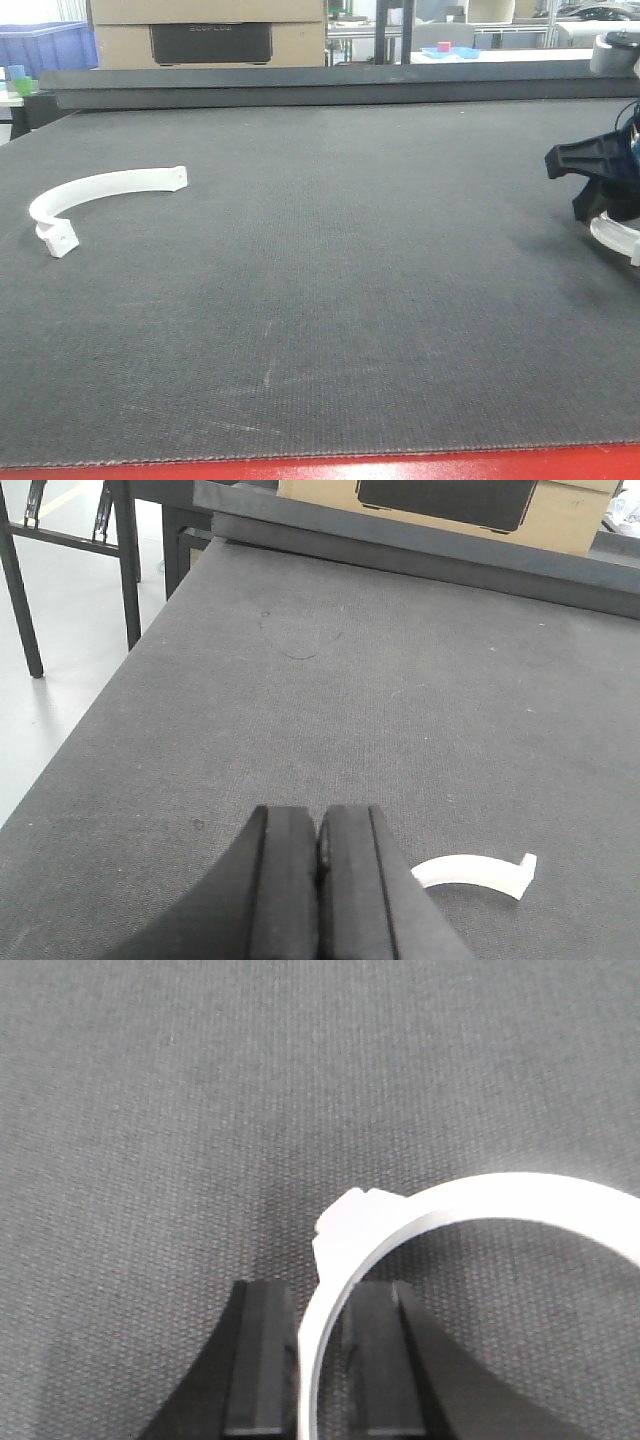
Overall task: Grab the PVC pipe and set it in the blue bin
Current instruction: 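Close the right gripper on the white arc pipe's end, then lift the white arc pipe off the table with the right gripper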
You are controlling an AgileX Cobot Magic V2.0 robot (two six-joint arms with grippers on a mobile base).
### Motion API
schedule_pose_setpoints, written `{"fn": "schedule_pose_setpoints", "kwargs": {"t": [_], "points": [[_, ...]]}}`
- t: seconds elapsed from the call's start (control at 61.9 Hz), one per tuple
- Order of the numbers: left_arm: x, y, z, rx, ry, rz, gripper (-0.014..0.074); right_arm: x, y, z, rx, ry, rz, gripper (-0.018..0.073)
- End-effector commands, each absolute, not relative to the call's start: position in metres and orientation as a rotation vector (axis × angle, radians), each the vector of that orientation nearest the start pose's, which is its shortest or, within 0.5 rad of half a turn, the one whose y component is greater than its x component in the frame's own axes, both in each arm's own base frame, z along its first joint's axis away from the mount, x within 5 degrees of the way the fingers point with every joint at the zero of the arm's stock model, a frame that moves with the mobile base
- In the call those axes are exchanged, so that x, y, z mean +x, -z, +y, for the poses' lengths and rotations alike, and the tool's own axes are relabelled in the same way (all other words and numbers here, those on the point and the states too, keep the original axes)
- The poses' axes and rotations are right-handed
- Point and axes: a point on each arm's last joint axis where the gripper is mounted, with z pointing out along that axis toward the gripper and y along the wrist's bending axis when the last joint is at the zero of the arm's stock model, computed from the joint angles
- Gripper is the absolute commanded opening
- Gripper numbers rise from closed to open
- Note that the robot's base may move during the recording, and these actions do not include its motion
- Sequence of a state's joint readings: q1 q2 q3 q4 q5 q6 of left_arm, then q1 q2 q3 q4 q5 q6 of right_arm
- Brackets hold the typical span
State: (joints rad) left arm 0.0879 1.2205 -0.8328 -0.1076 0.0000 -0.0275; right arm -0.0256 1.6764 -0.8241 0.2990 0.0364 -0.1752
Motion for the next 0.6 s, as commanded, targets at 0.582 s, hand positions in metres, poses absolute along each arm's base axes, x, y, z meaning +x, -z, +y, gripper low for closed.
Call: {"fn": "schedule_pose_setpoints", "kwargs": {"t": [0.582], "points": [[0.2722, -0.3255, 0.0236, -0.201, 0.030, 1.834, -0.0111, 0.3296, -0.1817, -0.0083, 0.151, -0.043, 2.331, -0.0169]]}}
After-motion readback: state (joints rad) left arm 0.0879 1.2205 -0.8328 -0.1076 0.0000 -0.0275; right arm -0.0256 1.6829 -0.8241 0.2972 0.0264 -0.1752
